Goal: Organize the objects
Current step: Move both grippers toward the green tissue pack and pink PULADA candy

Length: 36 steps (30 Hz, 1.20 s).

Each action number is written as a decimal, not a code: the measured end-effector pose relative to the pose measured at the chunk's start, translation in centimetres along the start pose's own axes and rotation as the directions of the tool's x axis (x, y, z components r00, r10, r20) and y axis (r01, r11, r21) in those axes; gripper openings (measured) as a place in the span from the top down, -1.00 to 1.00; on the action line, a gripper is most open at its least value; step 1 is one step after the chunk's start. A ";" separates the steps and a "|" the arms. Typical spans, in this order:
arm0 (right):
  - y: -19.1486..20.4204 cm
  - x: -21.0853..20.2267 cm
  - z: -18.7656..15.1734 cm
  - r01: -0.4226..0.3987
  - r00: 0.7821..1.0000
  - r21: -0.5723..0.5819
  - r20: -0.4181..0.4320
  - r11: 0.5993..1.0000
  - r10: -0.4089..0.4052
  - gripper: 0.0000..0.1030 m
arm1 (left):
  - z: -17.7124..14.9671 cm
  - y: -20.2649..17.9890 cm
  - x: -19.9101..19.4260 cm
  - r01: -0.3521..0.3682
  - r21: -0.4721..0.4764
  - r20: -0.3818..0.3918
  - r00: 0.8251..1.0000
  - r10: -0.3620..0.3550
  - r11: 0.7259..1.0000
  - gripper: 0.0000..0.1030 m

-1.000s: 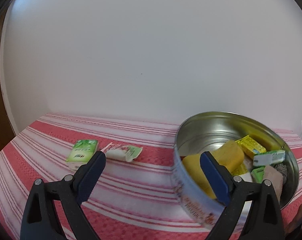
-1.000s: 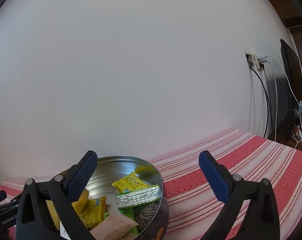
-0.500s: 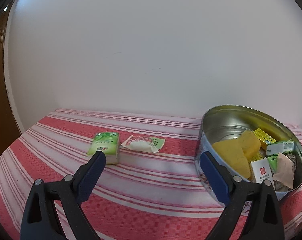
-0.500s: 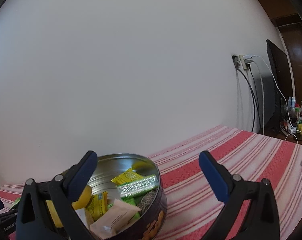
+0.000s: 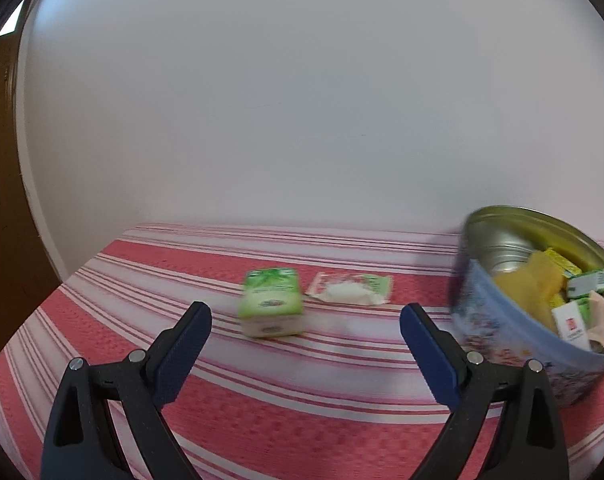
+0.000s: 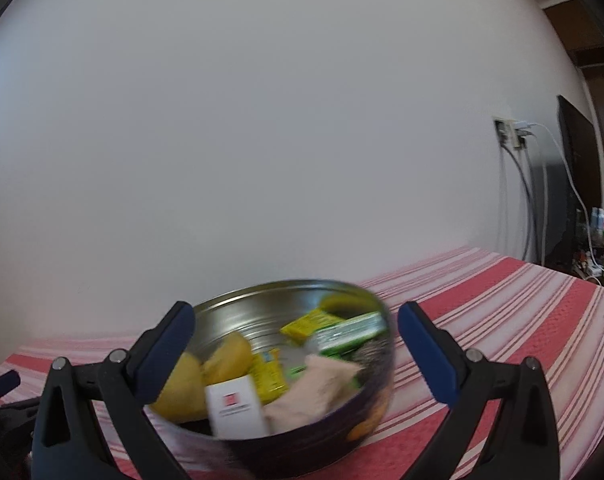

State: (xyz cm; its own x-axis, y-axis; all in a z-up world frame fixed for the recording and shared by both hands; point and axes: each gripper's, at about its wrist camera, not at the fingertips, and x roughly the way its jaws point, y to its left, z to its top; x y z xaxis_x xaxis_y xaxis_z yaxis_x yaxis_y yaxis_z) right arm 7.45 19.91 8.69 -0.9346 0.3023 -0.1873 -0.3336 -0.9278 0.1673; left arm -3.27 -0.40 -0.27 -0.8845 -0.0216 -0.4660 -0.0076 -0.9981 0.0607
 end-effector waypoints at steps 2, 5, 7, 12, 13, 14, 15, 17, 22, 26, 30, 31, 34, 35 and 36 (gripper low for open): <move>1.1 0.1 -0.3 -0.022 1.000 -0.008 -0.013 1.000 0.022 -1.00 | 0.1 1.4 0.4 -0.021 -0.008 -0.005 1.000 0.021 1.000 -0.88; 3.5 0.5 -0.8 -0.065 0.997 -0.025 -0.042 0.998 0.064 -0.99 | 0.2 3.1 0.9 -0.045 -0.018 -0.011 0.999 0.045 0.999 -0.88; 4.9 0.8 -1.1 -0.089 0.995 -0.040 -0.058 0.995 0.086 -0.97 | 0.2 4.3 1.2 -0.063 -0.019 -0.012 0.998 0.062 0.998 -0.88; 8.4 1.7 -2.1 -0.151 0.984 -0.066 -0.101 0.986 0.144 -0.92 | 0.5 7.1 2.2 -0.101 -0.050 -0.030 0.995 0.099 0.994 -0.88; 9.2 2.0 -2.3 -0.169 0.981 -0.070 -0.111 0.983 0.160 -0.88 | 0.6 7.7 2.5 -0.107 -0.058 -0.036 0.994 0.105 0.993 -0.88; 10.2 2.3 -2.5 -0.187 0.977 -0.080 -0.124 0.979 0.176 -0.86 | 0.6 8.2 2.7 -0.112 -0.063 -0.039 0.993 0.109 0.992 -0.88; 11.1 2.6 -2.7 -0.202 0.973 -0.096 -0.136 0.975 0.188 -0.83 | 0.7 8.6 2.8 -0.116 -0.065 -0.039 0.993 0.113 0.991 -0.88; 12.9 3.3 -3.1 -0.225 0.966 -0.127 -0.162 0.966 0.203 -0.77 | 0.8 9.3 3.2 -0.133 -0.059 -0.039 0.991 0.131 0.989 -0.88; 17.3 5.0 -4.3 -0.292 0.939 -0.178 -0.242 0.940 0.246 -0.75 | 0.9 11.4 4.2 -0.189 -0.077 -0.067 0.981 0.184 0.979 -0.88; 20.0 7.4 -5.0 -0.330 0.913 -0.209 -0.319 0.921 0.255 -0.74 | 0.8 12.8 5.0 -0.224 -0.105 -0.109 0.971 0.212 0.969 -0.88; 21.9 10.4 -6.0 -0.351 0.868 -0.216 -0.440 0.911 0.230 -0.63 | 0.6 13.3 5.0 -0.232 -0.119 -0.140 0.967 0.215 0.966 -0.88; 22.5 11.4 -6.3 -0.349 0.854 -0.219 -0.475 0.911 0.213 -0.60 | 0.6 13.3 4.9 -0.229 -0.120 -0.143 0.967 0.211 0.966 -0.88; 23.1 13.6 -6.9 -0.328 0.834 -0.227 -0.526 0.917 0.168 -0.60 | 0.5 13.3 4.7 -0.227 -0.127 -0.150 0.967 0.208 0.965 -0.88; 23.2 14.4 -7.2 -0.319 0.821 -0.228 -0.552 0.920 0.148 -0.60 | 0.5 13.5 4.7 -0.226 -0.132 -0.155 0.966 0.205 0.965 -0.88; 23.3 14.9 -7.4 -0.318 0.809 -0.225 -0.571 0.921 0.140 -0.60 | 0.5 13.8 5.0 -0.220 -0.141 -0.166 0.966 0.196 0.965 -0.88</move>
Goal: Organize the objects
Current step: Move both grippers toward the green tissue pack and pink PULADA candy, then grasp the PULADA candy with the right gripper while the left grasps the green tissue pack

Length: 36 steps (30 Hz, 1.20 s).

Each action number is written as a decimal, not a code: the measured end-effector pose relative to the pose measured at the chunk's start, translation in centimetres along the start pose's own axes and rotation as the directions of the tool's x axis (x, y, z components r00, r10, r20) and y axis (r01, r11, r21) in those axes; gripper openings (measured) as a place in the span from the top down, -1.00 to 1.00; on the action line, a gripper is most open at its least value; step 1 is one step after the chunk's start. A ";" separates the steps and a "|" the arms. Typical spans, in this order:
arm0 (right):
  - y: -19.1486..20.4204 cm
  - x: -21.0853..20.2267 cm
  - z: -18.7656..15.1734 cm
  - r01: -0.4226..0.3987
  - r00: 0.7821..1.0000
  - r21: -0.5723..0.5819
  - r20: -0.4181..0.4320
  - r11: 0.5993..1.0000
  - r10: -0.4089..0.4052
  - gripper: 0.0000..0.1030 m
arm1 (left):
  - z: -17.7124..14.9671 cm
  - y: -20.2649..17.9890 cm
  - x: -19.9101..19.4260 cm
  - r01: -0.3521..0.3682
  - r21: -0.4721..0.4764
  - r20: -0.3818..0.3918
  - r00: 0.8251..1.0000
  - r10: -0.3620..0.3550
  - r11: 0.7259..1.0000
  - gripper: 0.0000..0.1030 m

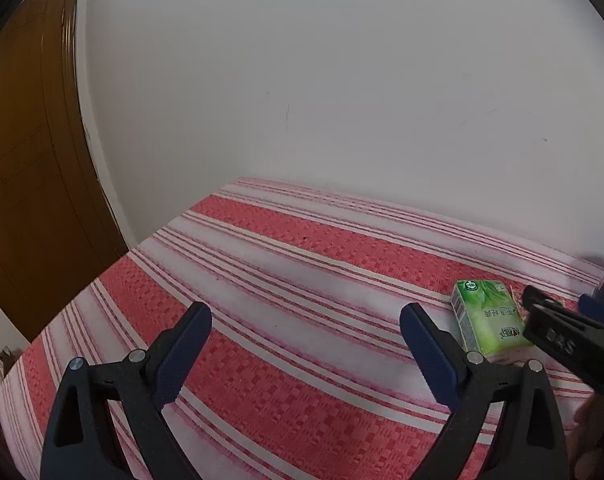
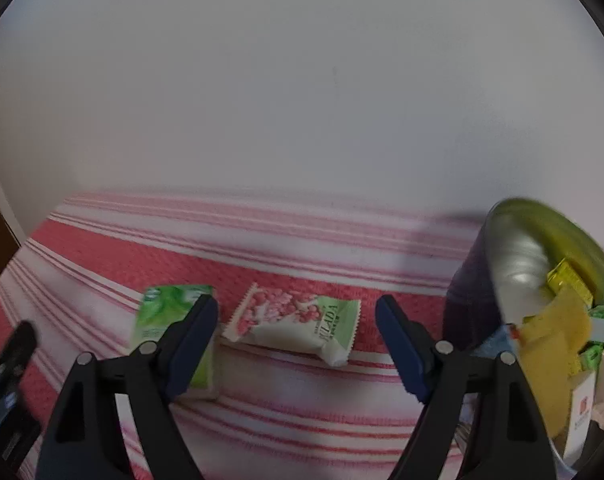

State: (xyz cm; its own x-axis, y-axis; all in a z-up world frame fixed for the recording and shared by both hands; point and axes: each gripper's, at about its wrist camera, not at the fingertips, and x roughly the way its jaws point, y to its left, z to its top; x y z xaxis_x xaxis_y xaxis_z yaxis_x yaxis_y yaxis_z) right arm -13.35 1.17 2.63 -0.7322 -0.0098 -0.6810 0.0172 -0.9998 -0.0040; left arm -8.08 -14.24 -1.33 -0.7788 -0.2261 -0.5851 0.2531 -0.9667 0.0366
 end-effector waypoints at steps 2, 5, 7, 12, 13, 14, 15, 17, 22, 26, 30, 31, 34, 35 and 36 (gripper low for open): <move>-0.5 1.6 0.3 -0.007 0.998 0.031 -0.065 1.000 0.009 -0.58 | 0.1 0.2 0.2 0.014 -0.015 -0.018 1.000 -0.015 1.000 -0.88; -0.9 3.5 0.6 -0.005 0.991 0.056 -0.134 0.998 0.012 -0.57 | 0.0 0.4 0.5 0.011 -0.019 -0.031 0.999 -0.012 1.000 -0.88; -0.6 4.3 0.8 0.004 0.987 0.047 -0.159 0.999 0.003 -0.52 | -0.1 0.5 0.5 0.008 -0.020 -0.034 0.999 -0.009 1.000 -0.88; 0.6 4.6 0.9 0.003 0.987 -0.019 -0.159 1.000 -0.006 -0.15 | 0.0 0.8 1.1 0.013 -0.022 -0.048 0.999 -0.014 1.000 -0.88; 0.7 4.5 0.8 -0.004 0.988 -0.029 -0.156 1.000 0.000 -0.10 | -0.1 0.8 1.2 0.015 -0.021 -0.054 0.998 -0.017 1.000 -0.88; 0.7 4.4 0.7 -0.005 0.988 -0.031 -0.155 1.000 0.000 -0.04 | -0.1 0.8 1.3 0.017 -0.021 -0.058 0.998 -0.019 1.000 -0.88; 0.1 4.5 0.9 -0.006 0.988 -0.028 -0.152 1.000 0.002 0.05 | -0.1 0.8 1.4 0.019 -0.021 -0.063 0.998 -0.020 1.000 -0.88; -0.4 4.2 0.6 -0.042 0.988 -0.025 -0.147 0.999 0.038 0.21 | -0.1 0.8 1.6 0.021 -0.018 -0.069 0.997 -0.022 1.000 -0.88; -2.5 2.9 -0.4 -0.167 0.978 0.037 -0.118 0.985 0.170 0.43 | -0.4 0.6 1.6 0.036 -0.021 -0.082 0.996 -0.038 0.999 -0.88; -4.0 0.2 -1.4 -0.259 0.965 0.053 -0.017 0.964 0.260 0.53 | -0.3 0.5 1.6 0.072 -0.025 -0.080 0.994 -0.073 0.997 -0.88; -5.2 -3.0 -2.7 -0.284 0.955 0.047 0.100 0.958 0.279 0.63 | -0.3 0.5 1.4 0.114 -0.034 -0.072 0.991 -0.116 0.993 -0.88; -5.7 -3.8 -3.1 -0.279 0.954 0.032 0.123 0.960 0.273 0.63 | -0.3 0.4 1.4 0.127 -0.034 -0.070 0.989 -0.129 0.991 -0.88; -5.9 -5.9 -3.3 -0.251 0.953 -0.003 0.172 0.968 0.248 0.63 | -0.3 0.1 1.3 0.157 -0.031 -0.064 0.985 -0.159 0.987 -0.88; -5.9 -6.3 -3.4 -0.254 0.951 -0.010 0.181 0.967 0.251 0.63 | -0.2 0.0 1.3 0.167 -0.030 -0.063 0.984 -0.168 0.986 -0.88; -6.1 -6.6 -3.6 -0.264 0.947 -0.018 0.187 0.964 0.262 0.64 | -0.2 -0.2 1.3 0.176 -0.027 -0.062 0.982 -0.177 0.984 -0.88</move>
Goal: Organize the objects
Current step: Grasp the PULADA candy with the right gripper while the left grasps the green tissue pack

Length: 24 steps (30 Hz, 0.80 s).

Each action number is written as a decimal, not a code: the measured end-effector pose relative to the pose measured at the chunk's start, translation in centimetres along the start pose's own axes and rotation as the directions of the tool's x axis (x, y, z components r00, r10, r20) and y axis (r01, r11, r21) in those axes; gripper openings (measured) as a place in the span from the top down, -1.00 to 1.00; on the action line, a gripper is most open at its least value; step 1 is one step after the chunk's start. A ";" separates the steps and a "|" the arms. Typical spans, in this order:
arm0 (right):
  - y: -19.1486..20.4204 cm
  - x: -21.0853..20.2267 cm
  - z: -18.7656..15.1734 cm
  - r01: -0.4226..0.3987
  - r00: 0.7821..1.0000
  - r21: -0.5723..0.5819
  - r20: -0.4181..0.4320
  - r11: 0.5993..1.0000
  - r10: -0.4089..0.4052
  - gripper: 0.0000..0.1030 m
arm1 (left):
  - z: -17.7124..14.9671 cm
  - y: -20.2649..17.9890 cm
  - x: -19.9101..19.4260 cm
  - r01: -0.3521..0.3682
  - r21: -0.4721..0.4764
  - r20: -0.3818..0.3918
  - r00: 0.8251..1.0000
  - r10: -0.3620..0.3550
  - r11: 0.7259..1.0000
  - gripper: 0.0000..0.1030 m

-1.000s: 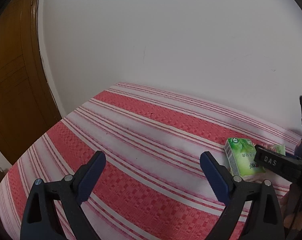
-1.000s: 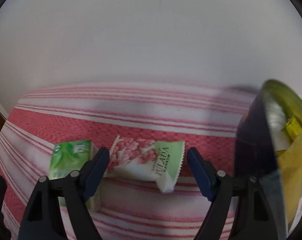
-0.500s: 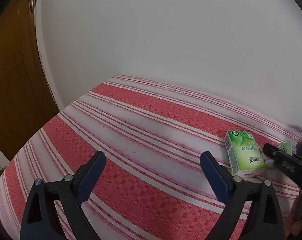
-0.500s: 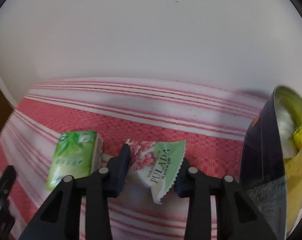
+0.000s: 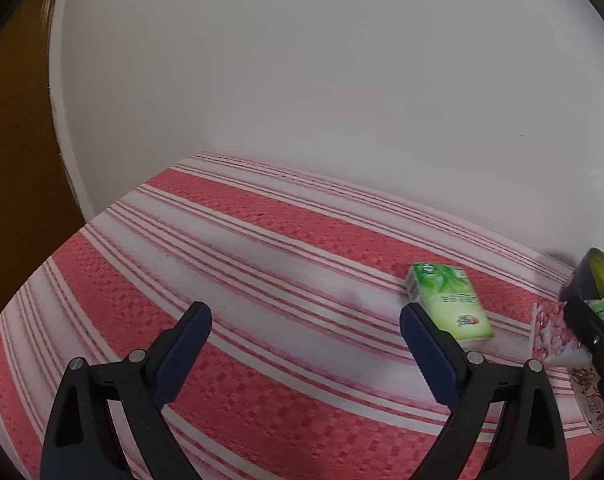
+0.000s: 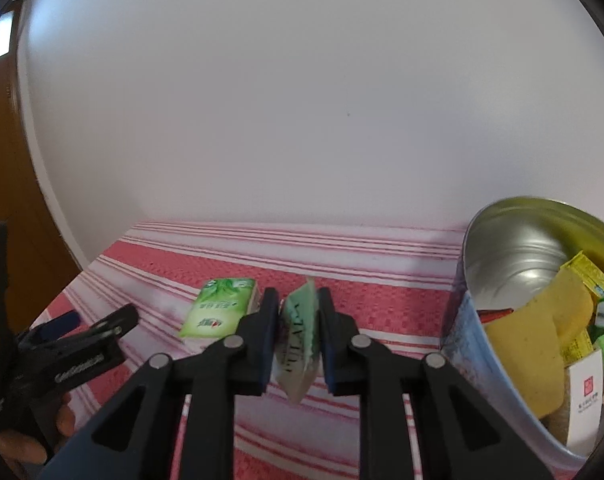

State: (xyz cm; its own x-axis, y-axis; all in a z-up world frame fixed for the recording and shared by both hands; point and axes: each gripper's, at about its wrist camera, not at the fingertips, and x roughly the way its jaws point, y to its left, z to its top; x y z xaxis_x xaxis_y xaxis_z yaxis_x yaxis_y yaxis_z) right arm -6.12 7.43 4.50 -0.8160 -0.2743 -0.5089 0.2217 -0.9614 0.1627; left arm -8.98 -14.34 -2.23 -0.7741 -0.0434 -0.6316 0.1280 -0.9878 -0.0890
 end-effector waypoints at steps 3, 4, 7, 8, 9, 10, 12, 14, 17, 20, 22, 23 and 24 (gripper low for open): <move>-0.8 -0.7 0.8 -0.010 1.000 0.008 0.001 1.000 0.010 0.64 | -0.1 -0.5 -0.3 0.040 0.014 0.015 0.999 -0.040 0.999 -0.88; -0.9 -1.1 0.6 -0.015 1.000 0.018 0.007 1.000 0.015 0.64 | 0.0 -1.0 -0.4 0.059 0.021 0.022 0.998 -0.059 0.998 -0.88; -1.2 -2.8 0.3 -0.026 0.999 0.018 0.040 1.000 0.025 0.64 | 0.2 -2.6 -0.4 0.102 0.042 0.007 0.995 -0.102 0.994 -0.88; -1.2 -3.7 0.1 -0.021 0.998 0.007 0.056 1.000 0.021 0.64 | 0.4 -3.2 -0.4 0.114 0.042 0.002 0.993 -0.114 0.993 -0.88; -1.0 -4.0 -0.2 -0.015 0.998 -0.001 0.068 1.000 0.015 0.64 | 0.7 -3.9 -0.3 0.127 0.041 -0.005 0.992 -0.127 0.991 -0.88; -1.0 -4.8 -0.3 -0.005 0.996 -0.013 0.085 1.000 0.006 0.64 | 1.0 -4.8 0.0 0.138 0.047 -0.012 0.990 -0.138 0.989 -0.88; -1.2 -6.1 -0.5 0.008 0.994 -0.031 0.112 0.999 -0.005 0.64 | 1.3 -6.3 0.5 0.129 0.073 -0.025 0.992 -0.127 0.989 -0.88; -1.3 -7.2 -0.8 0.031 0.990 -0.057 0.137 0.998 -0.023 0.64 | 1.5 -7.9 2.0 0.090 0.094 -0.066 0.994 -0.084 0.991 -0.88; -1.6 -7.9 -1.1 0.050 0.988 -0.071 0.152 0.996 -0.039 0.64 | 1.3 -9.5 4.3 0.047 0.108 -0.146 0.989 -0.031 0.993 -0.85; -1.9 -8.1 -1.1 0.053 0.986 -0.074 0.159 0.996 -0.041 0.64 | 0.9 -9.6 6.1 0.040 0.118 -0.217 0.976 -0.014 0.992 -0.43; -2.2 -7.9 -0.9 0.048 0.987 -0.063 0.154 0.997 -0.038 0.64 | 1.0 -9.1 5.7 0.050 0.100 -0.202 0.979 -0.029 0.994 -0.17; -2.4 -7.9 -0.8 0.037 0.989 -0.049 0.147 0.998 -0.030 0.64 | 1.0 -8.8 5.5 0.050 0.092 -0.198 0.980 -0.031 0.994 -0.06; -2.5 -7.9 -0.8 0.032 0.989 -0.037 0.144 0.999 -0.026 0.64 | 1.1 -8.6 5.4 0.058 0.084 -0.197 0.980 -0.041 0.995 -0.06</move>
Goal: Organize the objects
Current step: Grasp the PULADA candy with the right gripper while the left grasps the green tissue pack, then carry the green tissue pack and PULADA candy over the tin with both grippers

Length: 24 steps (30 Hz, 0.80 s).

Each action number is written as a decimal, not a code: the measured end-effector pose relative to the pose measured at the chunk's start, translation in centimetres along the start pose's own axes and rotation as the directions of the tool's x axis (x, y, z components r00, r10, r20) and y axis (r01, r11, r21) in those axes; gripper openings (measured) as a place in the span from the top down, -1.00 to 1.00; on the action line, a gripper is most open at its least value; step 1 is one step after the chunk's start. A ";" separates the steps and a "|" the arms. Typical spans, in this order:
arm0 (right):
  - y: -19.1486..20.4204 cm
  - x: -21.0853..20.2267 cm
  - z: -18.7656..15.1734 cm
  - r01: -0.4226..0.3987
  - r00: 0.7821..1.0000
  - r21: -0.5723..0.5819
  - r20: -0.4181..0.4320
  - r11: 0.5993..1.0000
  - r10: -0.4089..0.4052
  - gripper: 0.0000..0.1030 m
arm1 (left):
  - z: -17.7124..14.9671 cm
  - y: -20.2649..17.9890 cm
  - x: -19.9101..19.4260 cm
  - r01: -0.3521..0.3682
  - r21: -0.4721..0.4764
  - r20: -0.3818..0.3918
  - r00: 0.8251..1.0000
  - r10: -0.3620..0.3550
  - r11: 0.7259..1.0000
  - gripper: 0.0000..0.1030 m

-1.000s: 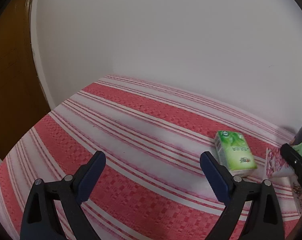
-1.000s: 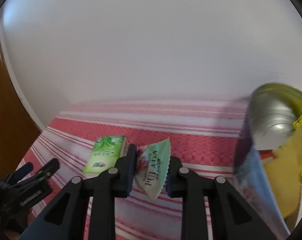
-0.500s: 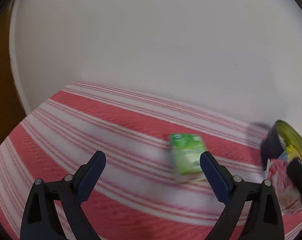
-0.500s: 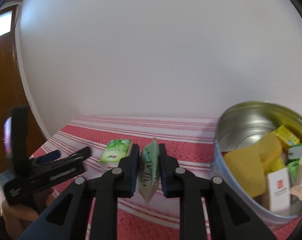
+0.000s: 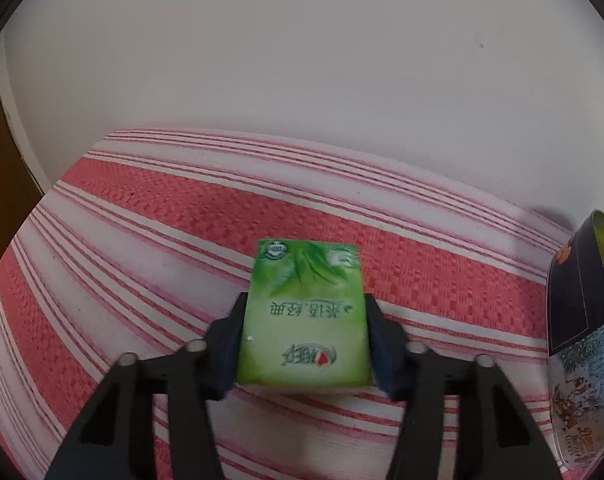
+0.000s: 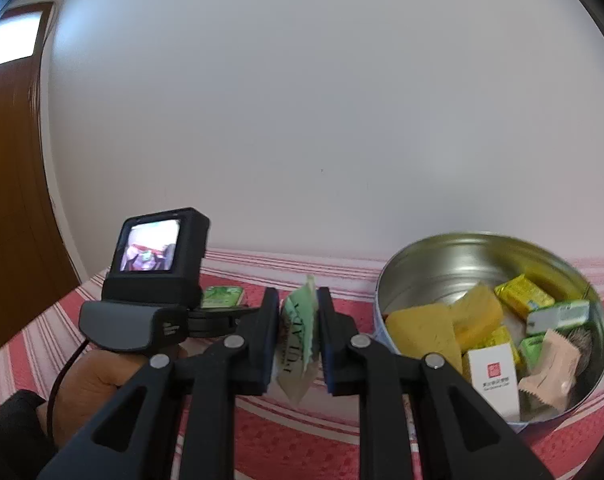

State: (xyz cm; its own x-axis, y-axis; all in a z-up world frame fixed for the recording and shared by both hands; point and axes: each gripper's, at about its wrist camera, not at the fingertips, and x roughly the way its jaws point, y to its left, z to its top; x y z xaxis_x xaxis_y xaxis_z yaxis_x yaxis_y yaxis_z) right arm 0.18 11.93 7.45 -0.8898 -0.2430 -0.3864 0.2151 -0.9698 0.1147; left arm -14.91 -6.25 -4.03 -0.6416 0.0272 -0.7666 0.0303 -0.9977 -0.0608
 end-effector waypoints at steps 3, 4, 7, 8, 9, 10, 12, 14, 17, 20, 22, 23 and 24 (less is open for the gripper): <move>0.6 0.0 0.0 0.014 1.000 0.001 0.011 1.000 -0.014 0.64 | -0.3 0.6 -1.2 0.036 -0.014 0.036 0.999 -0.035 0.999 -0.05; 0.6 -0.2 0.1 0.018 1.000 -0.001 0.021 1.000 -0.018 0.64 | -0.5 0.7 -2.0 0.038 -0.013 0.070 0.997 -0.037 0.999 -0.05; 1.1 -0.6 0.1 0.031 0.999 -0.004 0.037 1.000 -0.031 0.64 | -1.1 0.3 -4.6 -0.006 0.018 0.181 0.983 0.002 1.000 -0.05; 1.1 -0.7 0.1 0.041 0.998 -0.008 0.041 0.999 -0.041 0.64 | -1.4 0.0 -5.3 -0.021 0.031 0.207 0.978 0.014 0.999 -0.05; 1.1 -0.9 0.0 0.051 0.998 -0.013 0.045 0.999 -0.051 0.64 | -1.7 -0.2 -5.8 -0.030 0.040 0.224 0.974 0.020 0.999 -0.05; 1.1 -0.9 0.0 0.063 0.997 -0.017 0.048 0.998 -0.062 0.64 | -2.0 -0.4 -6.3 -0.035 0.045 0.234 0.972 0.024 0.998 -0.05; 0.8 -1.1 0.0 0.067 0.997 -0.013 0.050 0.998 -0.066 0.64 | -2.4 -0.3 -6.9 -0.037 0.054 0.242 0.970 0.022 0.998 -0.05; 0.7 -1.3 0.1 0.070 0.996 -0.007 0.056 0.997 -0.070 0.64 | -2.4 0.5 -7.0 -0.034 0.055 0.246 0.969 0.020 0.998 -0.06; 0.8 -1.7 0.2 0.080 0.995 -0.016 0.064 0.997 -0.079 0.64 | -2.7 0.3 -7.0 -0.039 0.052 0.256 0.967 0.024 0.998 -0.06; 0.5 -1.6 -0.1 0.084 0.995 -0.025 0.065 0.996 -0.082 0.64 | -3.3 -0.3 -7.4 -0.049 0.042 0.264 0.964 0.036 0.998 -0.06; 0.6 -2.1 -0.2 0.087 0.994 -0.030 0.065 0.996 -0.085 0.64 | -3.8 -0.3 -7.8 -0.051 0.035 0.268 0.963 0.039 0.998 -0.06; 0.8 -2.5 -0.2 0.088 0.994 -0.031 0.067 0.996 -0.086 0.64 | -4.0 -0.3 -8.0 -0.049 0.034 0.269 0.962 0.039 0.998 -0.06; 0.8 -2.8 -0.2 0.089 0.994 -0.033 0.069 0.996 -0.086 0.64 | -4.2 -0.4 -8.2 -0.050 0.032 0.270 0.962 0.040 0.998 -0.06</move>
State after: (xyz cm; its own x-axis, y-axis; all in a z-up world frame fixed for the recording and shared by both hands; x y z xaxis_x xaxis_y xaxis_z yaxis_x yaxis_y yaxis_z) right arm 2.92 11.83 8.42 -0.9307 -0.1567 -0.3304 0.1488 -0.9876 0.0494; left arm -6.47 -5.82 -0.42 -0.8230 -0.0302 -0.5672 0.0382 -0.9993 -0.0022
